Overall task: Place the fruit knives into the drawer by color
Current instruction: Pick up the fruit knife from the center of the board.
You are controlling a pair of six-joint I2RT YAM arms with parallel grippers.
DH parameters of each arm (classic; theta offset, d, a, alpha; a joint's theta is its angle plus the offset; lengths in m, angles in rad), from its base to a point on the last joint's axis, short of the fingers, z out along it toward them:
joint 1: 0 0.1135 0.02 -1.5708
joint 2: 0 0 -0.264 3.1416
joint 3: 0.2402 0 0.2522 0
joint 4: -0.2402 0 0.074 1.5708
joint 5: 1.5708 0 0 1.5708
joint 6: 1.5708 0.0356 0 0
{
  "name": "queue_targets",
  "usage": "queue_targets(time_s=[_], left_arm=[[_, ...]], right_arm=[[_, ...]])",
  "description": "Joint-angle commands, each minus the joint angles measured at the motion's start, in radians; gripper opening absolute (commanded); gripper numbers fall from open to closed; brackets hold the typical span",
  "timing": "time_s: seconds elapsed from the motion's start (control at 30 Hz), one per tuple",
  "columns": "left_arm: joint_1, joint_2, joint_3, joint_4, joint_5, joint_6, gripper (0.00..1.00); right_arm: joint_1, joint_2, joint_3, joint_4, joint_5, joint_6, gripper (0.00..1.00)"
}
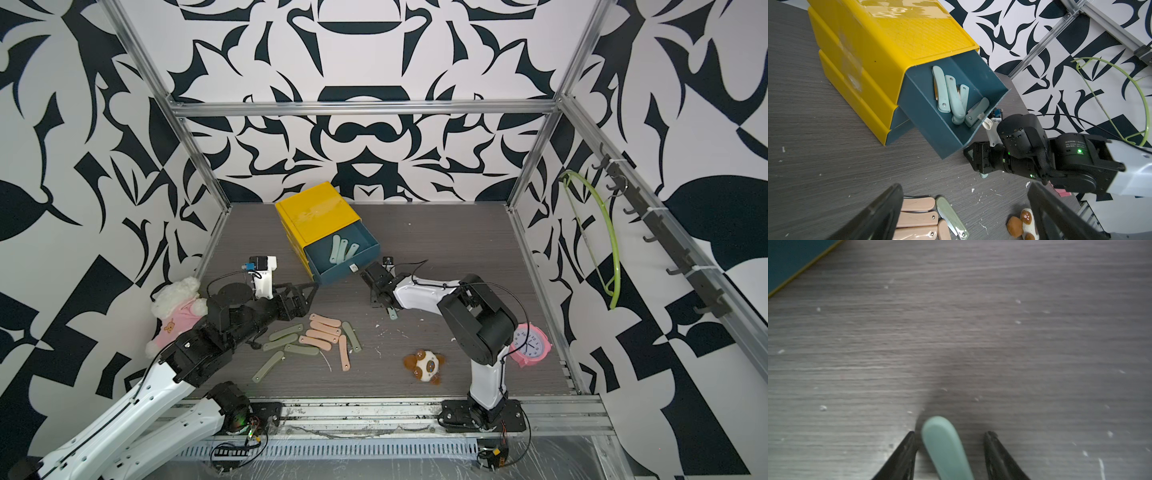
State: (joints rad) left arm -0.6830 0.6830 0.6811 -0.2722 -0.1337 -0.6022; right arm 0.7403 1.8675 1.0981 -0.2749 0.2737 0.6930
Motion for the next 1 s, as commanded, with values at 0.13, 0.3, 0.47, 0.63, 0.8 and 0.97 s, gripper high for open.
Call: queue_targets(time_s=[0.13,0.3,0.47,0.63,0.8,0.97], left_arm=[[-0.002,-0.004,-0.026,0.002,0.0,-0.013,0.99],[-0.003,0.015,-0.027,0.002,0.004,-0.018,0.99],[-0.003,0.035,-0.034,0.005,0.007,-0.024,0.99],[-0.003,0.049,-0.047,0.013,0.017,-0.028,0.99],[-0.003,0.061,-0.064,0.007,0.019,-0.029,0.99],[-0.003,0.049,-0.093,-0.012,-0.002,-0.046,0.99]], right_arm=[[-0.006,0.019,0.004,-0.117,0.049,0.007,0.36],[-0.023,-0.025,-0.043,-0.087,0.038,0.007,0.27],[-0.032,-0.085,-0.097,-0.025,0.024,-0.007,0.17],[-0.037,-0.184,-0.165,0.042,0.027,-0.009,0.14],[-0.044,-0.301,-0.21,0.046,0.04,-0.012,0.12],[-0.052,-0.439,-0.234,0.016,0.043,-0.014,0.12]])
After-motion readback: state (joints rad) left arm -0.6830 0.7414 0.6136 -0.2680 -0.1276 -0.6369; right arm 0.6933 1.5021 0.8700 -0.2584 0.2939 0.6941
